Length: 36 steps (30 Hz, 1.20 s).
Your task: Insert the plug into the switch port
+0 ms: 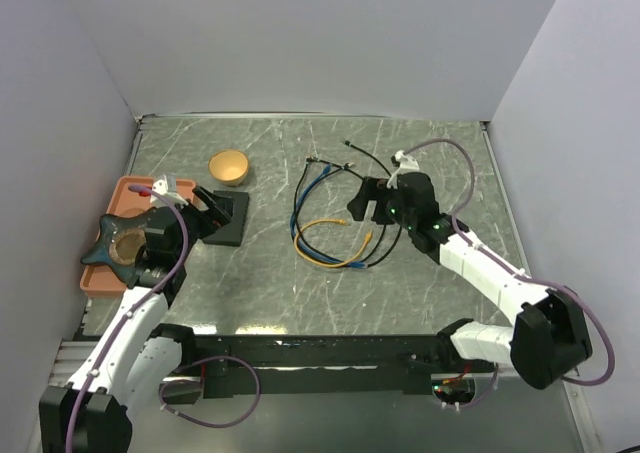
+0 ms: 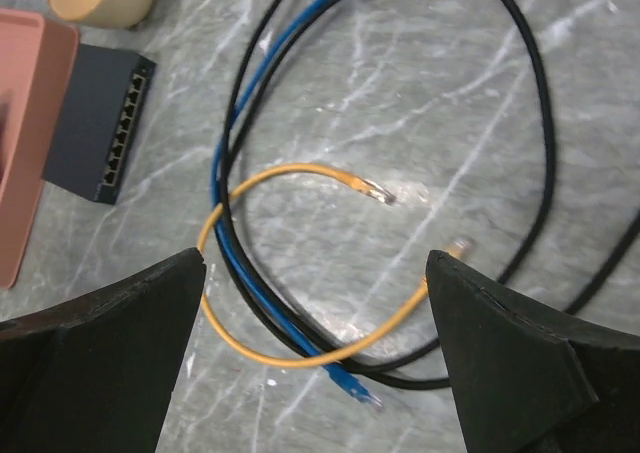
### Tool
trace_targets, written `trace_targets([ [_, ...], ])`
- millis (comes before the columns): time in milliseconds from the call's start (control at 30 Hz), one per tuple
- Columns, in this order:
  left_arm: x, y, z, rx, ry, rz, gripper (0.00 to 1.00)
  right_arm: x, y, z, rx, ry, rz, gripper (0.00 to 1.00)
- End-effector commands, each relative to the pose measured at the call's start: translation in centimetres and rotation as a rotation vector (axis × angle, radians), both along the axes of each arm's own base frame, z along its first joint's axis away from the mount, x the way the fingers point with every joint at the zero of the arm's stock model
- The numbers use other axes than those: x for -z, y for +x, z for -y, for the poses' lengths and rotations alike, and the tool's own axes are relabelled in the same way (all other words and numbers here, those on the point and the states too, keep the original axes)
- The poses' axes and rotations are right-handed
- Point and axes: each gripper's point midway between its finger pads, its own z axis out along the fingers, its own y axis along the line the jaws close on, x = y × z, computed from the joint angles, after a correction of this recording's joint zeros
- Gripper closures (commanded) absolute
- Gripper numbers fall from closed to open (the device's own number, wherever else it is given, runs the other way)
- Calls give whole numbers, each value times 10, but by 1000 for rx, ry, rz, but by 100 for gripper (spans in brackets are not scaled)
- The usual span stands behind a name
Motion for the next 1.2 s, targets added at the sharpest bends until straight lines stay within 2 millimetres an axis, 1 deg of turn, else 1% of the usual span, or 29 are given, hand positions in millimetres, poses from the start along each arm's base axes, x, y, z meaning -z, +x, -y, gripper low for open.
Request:
trace_targets([
  [0, 12, 1, 1, -40, -90, -61, 4, -24, 18, -14, -19, 12, 25, 1],
  [33, 11, 1, 2, -45, -110, -75, 4, -27, 27, -21, -31, 7, 18, 1],
  [100, 11, 2, 1, -45, -99, -84, 4, -28, 35, -28, -41, -22, -5, 1],
  [133, 7, 2, 3, -27, -95, -75, 4, -24, 40, -36, -41, -56, -49, 1],
  [200, 3, 1, 7, -17, -122, -66, 4, -18, 45, -40, -21, -98, -90, 1],
  [233, 2, 1, 8, -13, -129, -60, 4, -13, 44, -51, -34, -110, -127, 1],
  [300, -1, 1, 8, -13, -133, -54, 4, -4, 44, -57, -17, -141, -144, 1],
  [333, -1, 1, 4, -34, -126, -56, 4, 5, 40, -71, -40, -162, -158, 1],
  [400, -6, -1, 1, -47, -114, -69, 4, 17, 34, -78, -48, -201, -197, 1],
  [433, 1, -3, -5, -75, -82, -102, 4, 25, 34, -80, -32, -234, -212, 1],
  [467, 0, -3, -8, -88, -66, -107, 4, 32, 29, -83, -36, -248, -233, 1],
  [500, -7, -3, -9, -90, -52, -104, 4, 38, 27, -85, -28, -239, -259, 5],
  [533, -3, -6, -10, -86, -25, -129, 4, 50, 25, -87, -27, -240, -294, 8],
  [567, -1, -6, -9, -83, -11, -149, 4, 56, 22, -88, -31, -237, -315, 12],
  [600, -8, -5, -9, -84, -3, -145, 4, 62, 20, -90, -33, -231, -336, 17],
  [633, -8, -5, -9, -86, 8, -155, 4, 73, 17, -91, -35, -241, -366, 17],
  [667, -2, -7, -7, -83, 25, -190, 4, 79, 14, -90, -30, -244, -383, 17],
  [700, -6, -6, -7, -93, 37, -187, 4, 84, 13, -92, -24, -235, -394, 17],
  [733, -4, -6, -5, -87, 50, -194, 4, 93, 9, -90, -22, -238, -416, 17],
  [767, -6, -6, 3, -65, 57, -188, 4, 97, 8, -90, -20, -234, -422, 17],
  [800, -7, -5, 4, -67, 64, -183, 4, 101, 6, -90, -16, -231, -436, 17],
  [833, -6, -6, 13, -43, 73, -183, 4, 107, 6, -91, -16, -230, -449, 17],
  [1033, -11, -5, 33, 0, 113, -170, 4, 119, 10, -99, -9, -205, -483, 17],
  [1100, -13, -5, 36, 6, 114, -160, 4, 125, 13, -101, -1, -190, -506, 16],
  [1167, -12, -6, 39, 20, 110, -155, 4, 127, 16, -104, -11, -153, -523, 16],
])
